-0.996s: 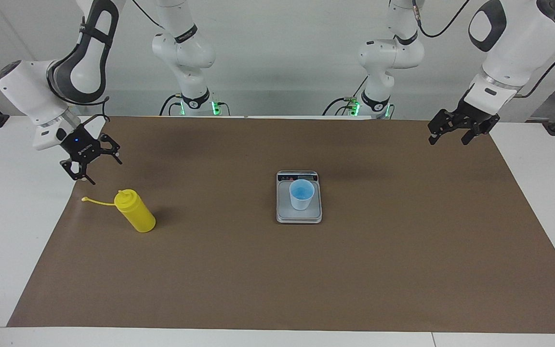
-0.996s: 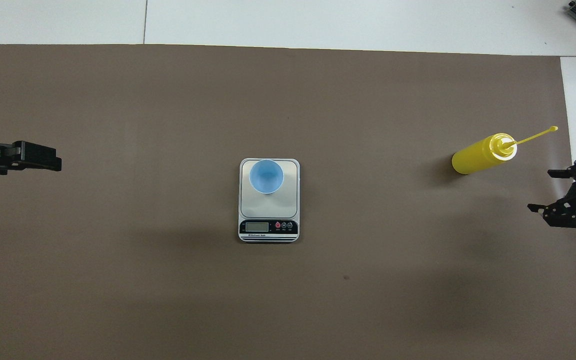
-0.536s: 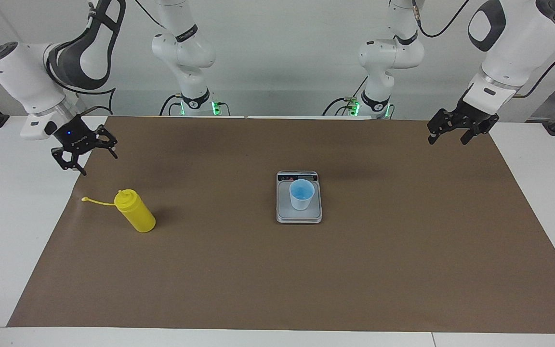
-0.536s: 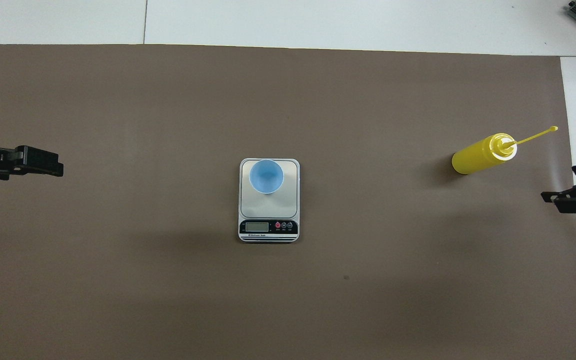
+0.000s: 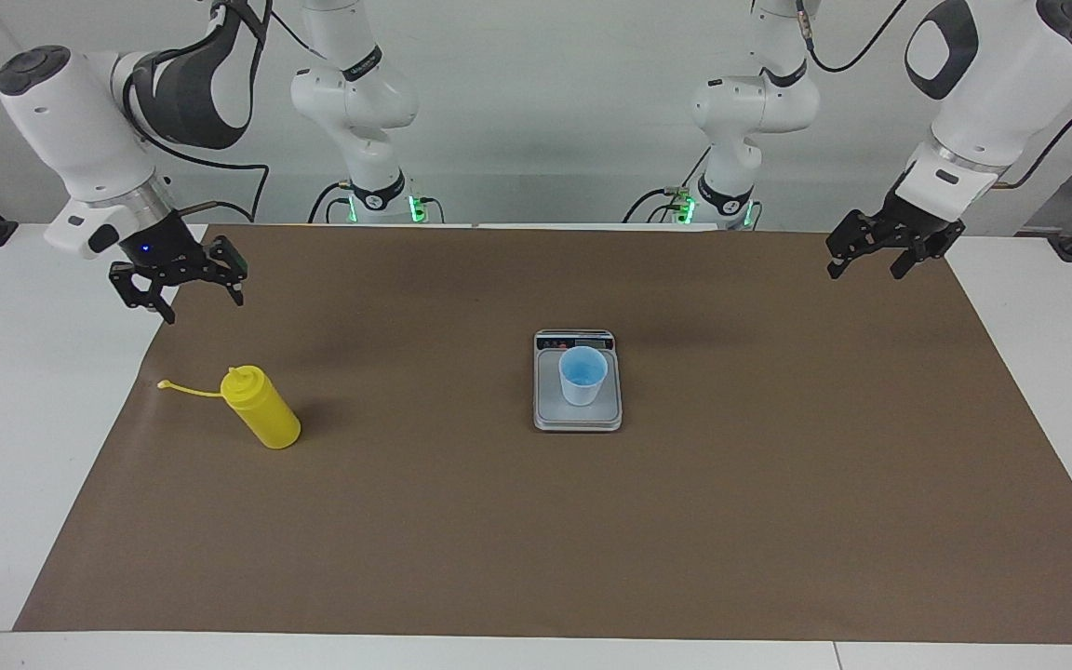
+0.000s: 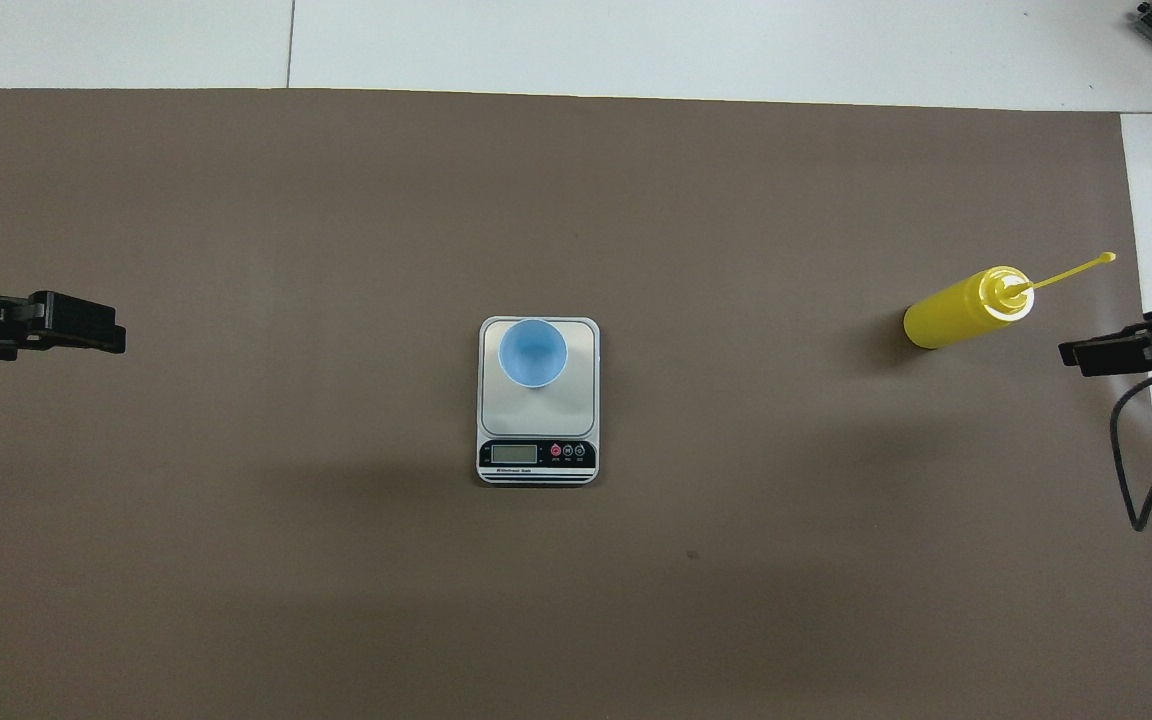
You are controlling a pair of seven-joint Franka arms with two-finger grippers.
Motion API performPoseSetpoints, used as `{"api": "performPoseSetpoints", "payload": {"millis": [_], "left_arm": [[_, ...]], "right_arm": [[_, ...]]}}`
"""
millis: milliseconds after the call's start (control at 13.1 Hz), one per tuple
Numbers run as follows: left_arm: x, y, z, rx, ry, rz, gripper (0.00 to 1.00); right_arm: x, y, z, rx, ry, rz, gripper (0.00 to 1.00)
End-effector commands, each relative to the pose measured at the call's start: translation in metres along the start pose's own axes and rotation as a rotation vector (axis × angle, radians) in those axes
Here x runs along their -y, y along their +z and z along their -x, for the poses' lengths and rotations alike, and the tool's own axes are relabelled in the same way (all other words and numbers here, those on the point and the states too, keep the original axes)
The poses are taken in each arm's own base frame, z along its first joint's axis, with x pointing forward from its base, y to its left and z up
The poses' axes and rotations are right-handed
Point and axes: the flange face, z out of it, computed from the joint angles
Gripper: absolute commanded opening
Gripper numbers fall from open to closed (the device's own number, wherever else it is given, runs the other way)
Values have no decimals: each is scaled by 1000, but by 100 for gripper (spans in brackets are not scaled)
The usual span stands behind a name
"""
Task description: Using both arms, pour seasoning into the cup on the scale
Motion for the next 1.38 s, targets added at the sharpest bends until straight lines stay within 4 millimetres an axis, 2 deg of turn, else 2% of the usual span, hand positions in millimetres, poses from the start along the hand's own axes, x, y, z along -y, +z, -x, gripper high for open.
{"api": "performPoseSetpoints", "payload": {"millis": [0,230,383,613,766,996,1149,1302], "left_arm": [[4,-4,6,10,-13,7,100],[4,-4,5,9,-11,7,100],[4,-5,5,3,-11,7,100],[5,-5,4,-2,-11,4,100],[7,-5,4,-3,-9,-20,100],[10,-5,4,-6,3,-66,100],[9,-5,4,-5,4,-66,100],[8,-5,4,-5,6,-66,100]], "right_arm": [[16,-27,-7,49,164,40,100],[25,-48,-12,43,305,46,100],[39,-65,-20,38,322,48,100],[59,-76,-26,33,370,47,100],[58,-88,-25,49,389,46,100],[54,-89,-22,70,401,45,100],[64,-89,-25,73,424,75,100],[85,-87,-32,70,427,117,100]]}}
